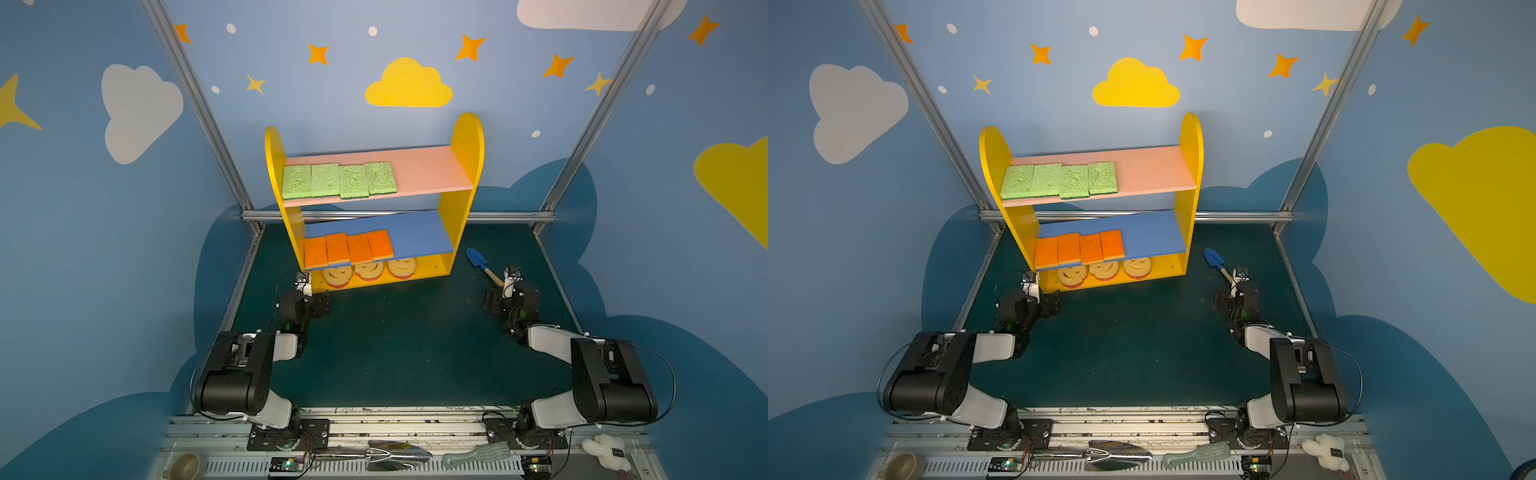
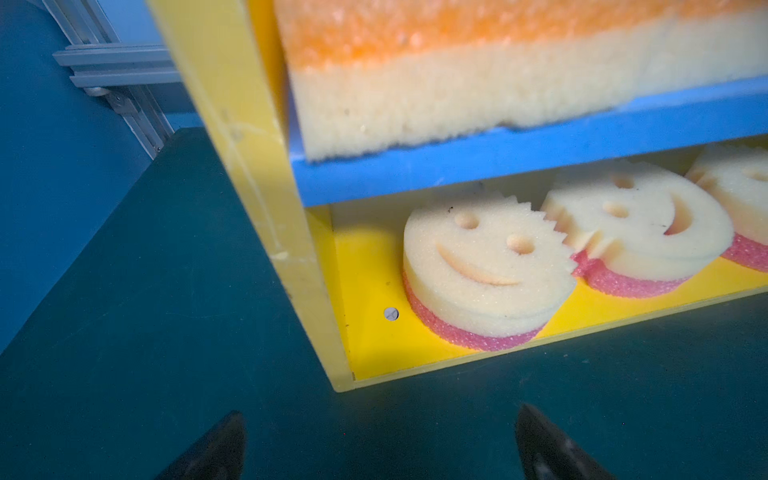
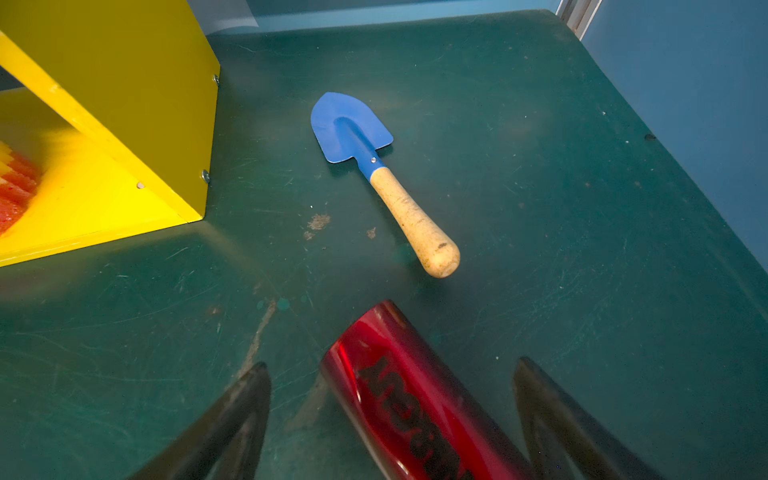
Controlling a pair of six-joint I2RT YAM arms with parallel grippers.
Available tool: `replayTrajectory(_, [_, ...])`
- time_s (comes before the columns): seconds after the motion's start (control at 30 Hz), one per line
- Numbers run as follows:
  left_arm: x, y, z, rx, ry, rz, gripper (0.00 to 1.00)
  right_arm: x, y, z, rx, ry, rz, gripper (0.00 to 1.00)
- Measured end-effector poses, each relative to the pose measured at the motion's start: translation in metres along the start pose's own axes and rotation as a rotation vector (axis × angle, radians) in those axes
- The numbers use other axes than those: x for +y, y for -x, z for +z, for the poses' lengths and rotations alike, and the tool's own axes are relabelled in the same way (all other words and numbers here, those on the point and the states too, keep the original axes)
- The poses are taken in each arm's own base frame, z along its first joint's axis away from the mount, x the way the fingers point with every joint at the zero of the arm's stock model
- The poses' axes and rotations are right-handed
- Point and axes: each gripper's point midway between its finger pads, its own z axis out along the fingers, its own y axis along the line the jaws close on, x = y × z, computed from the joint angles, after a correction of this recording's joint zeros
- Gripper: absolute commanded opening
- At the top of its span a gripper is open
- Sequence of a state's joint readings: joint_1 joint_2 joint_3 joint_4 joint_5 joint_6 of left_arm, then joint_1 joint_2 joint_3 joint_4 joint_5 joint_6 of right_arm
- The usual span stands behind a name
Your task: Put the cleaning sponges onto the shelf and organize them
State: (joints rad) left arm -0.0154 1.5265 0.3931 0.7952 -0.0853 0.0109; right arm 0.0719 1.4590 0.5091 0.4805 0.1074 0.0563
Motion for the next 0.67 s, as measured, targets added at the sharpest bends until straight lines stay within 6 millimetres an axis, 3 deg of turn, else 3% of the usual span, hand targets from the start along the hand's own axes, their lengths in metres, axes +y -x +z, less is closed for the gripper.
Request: replayTrajectory(0.67, [0.0001,-0.0002,0.0,0.001,0.0,0.0,1.0,-0.0002,-0.0042,0.0001,0.018,0.008,0.002,0.9])
